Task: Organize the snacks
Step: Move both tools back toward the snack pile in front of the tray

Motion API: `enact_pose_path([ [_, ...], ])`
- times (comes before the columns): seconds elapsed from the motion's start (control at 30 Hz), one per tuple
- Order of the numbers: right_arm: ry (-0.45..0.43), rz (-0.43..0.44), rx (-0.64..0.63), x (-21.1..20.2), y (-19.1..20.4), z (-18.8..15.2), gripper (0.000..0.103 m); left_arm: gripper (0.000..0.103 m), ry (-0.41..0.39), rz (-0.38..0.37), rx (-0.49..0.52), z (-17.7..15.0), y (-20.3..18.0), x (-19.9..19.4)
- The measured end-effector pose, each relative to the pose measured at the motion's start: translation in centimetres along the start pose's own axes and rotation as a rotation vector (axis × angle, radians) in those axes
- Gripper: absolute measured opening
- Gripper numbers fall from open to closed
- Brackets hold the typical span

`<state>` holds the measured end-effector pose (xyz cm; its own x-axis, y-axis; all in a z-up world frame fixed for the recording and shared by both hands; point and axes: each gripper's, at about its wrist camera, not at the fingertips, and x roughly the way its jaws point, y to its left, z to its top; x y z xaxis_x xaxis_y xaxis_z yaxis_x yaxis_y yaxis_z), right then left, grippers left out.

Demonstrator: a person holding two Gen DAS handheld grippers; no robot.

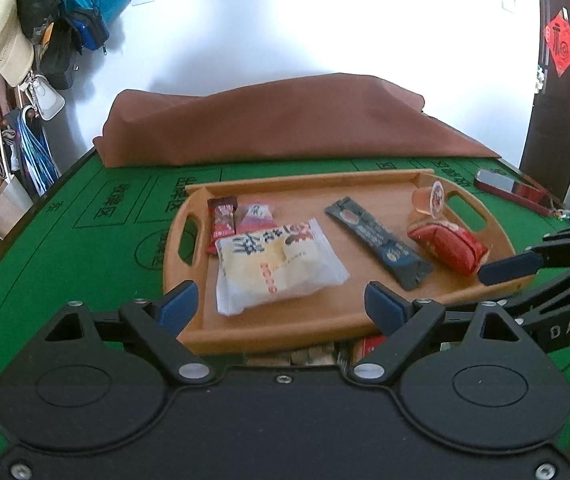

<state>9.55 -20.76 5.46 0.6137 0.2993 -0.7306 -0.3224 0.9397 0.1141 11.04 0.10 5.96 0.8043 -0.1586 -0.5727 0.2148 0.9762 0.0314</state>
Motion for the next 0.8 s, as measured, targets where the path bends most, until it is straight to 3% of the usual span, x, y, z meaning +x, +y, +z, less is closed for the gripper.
enact_pose_path([
  [0.8,0.039,-0.056,-0.062,-0.8,-0.2,-4.7,0.083,0.088,0.09,-0.008,-0.049,-5.6,1.1,-1.0],
])
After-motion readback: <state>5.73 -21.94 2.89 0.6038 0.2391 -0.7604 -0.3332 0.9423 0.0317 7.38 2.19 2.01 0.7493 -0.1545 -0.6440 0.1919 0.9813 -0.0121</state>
